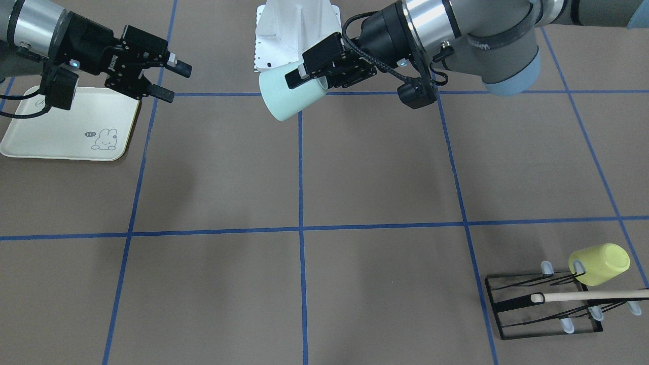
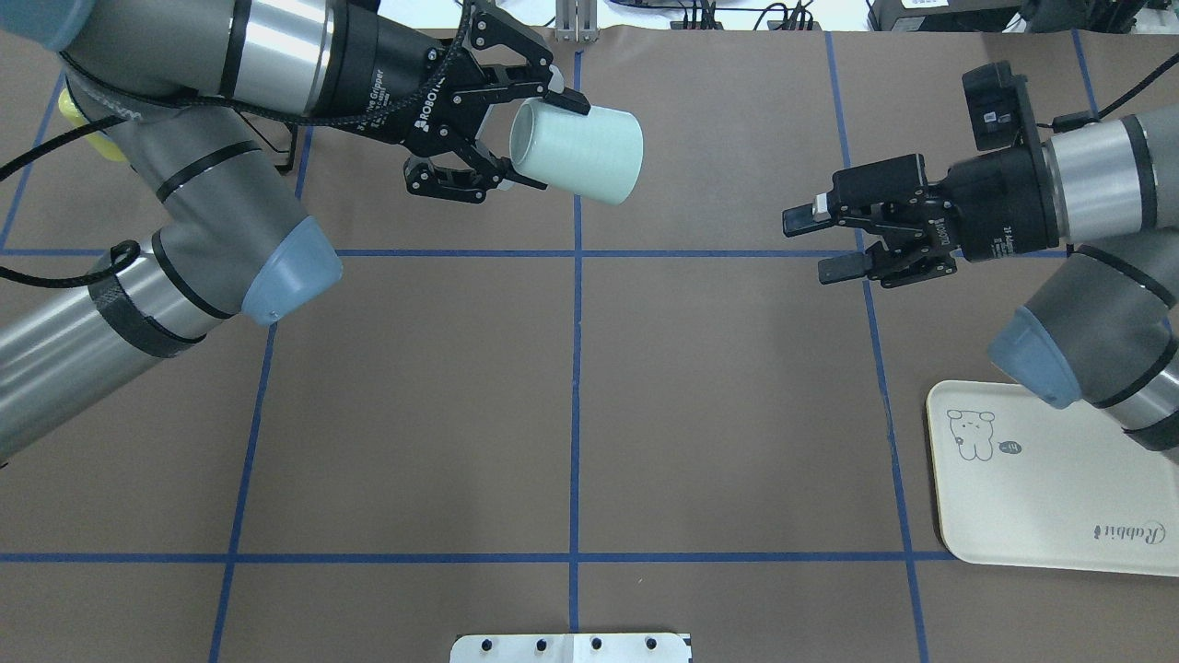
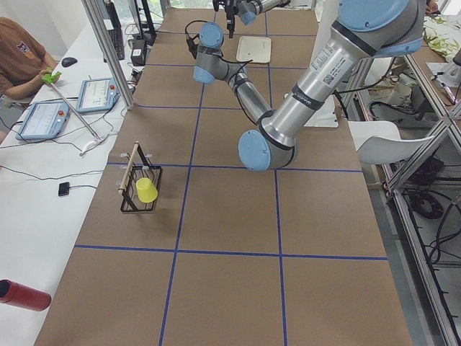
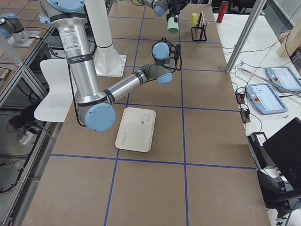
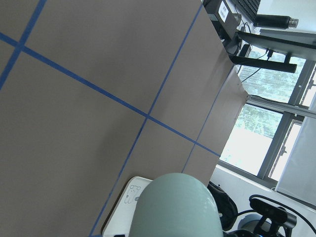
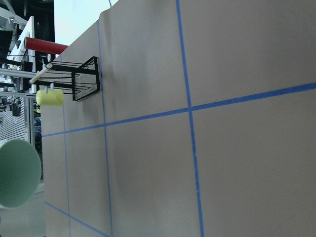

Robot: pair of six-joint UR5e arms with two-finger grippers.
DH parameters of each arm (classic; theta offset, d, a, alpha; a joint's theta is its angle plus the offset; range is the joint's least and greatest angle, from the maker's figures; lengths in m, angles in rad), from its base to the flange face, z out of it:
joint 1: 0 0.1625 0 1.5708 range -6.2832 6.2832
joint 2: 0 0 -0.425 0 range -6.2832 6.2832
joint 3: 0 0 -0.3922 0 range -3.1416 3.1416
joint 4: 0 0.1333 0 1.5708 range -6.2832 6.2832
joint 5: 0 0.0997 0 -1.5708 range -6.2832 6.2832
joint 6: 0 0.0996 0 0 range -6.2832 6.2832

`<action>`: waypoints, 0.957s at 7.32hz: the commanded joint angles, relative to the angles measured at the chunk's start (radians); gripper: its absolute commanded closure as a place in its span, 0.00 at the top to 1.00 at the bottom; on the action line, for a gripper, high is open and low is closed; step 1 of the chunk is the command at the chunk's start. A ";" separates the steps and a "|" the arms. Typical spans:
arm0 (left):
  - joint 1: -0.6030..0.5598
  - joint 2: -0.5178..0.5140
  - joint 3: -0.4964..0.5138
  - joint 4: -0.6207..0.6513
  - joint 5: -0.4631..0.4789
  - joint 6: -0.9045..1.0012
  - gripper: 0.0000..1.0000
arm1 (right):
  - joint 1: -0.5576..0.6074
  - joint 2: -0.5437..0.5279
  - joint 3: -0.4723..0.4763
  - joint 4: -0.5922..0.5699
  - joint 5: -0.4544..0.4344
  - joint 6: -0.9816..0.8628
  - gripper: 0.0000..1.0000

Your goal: Left arm grabs green cup and hands to right arm on tray

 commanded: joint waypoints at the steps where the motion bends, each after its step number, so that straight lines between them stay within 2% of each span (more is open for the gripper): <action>1: 0.004 0.004 0.002 -0.111 0.005 -0.110 0.00 | -0.115 0.002 -0.030 0.277 -0.193 0.232 0.92; 3: 0.016 0.003 -0.001 -0.177 0.011 -0.199 0.00 | -0.235 0.002 -0.092 0.484 -0.395 0.275 0.93; 4: 0.041 0.006 0.001 -0.257 0.040 -0.265 0.00 | -0.262 0.004 -0.091 0.507 -0.470 0.302 0.93; 5: 0.056 0.009 0.002 -0.273 0.049 -0.270 0.00 | -0.263 0.010 -0.089 0.508 -0.478 0.318 0.94; 7: 0.087 0.006 -0.011 -0.276 0.049 -0.291 0.00 | -0.277 0.039 -0.091 0.526 -0.552 0.366 0.94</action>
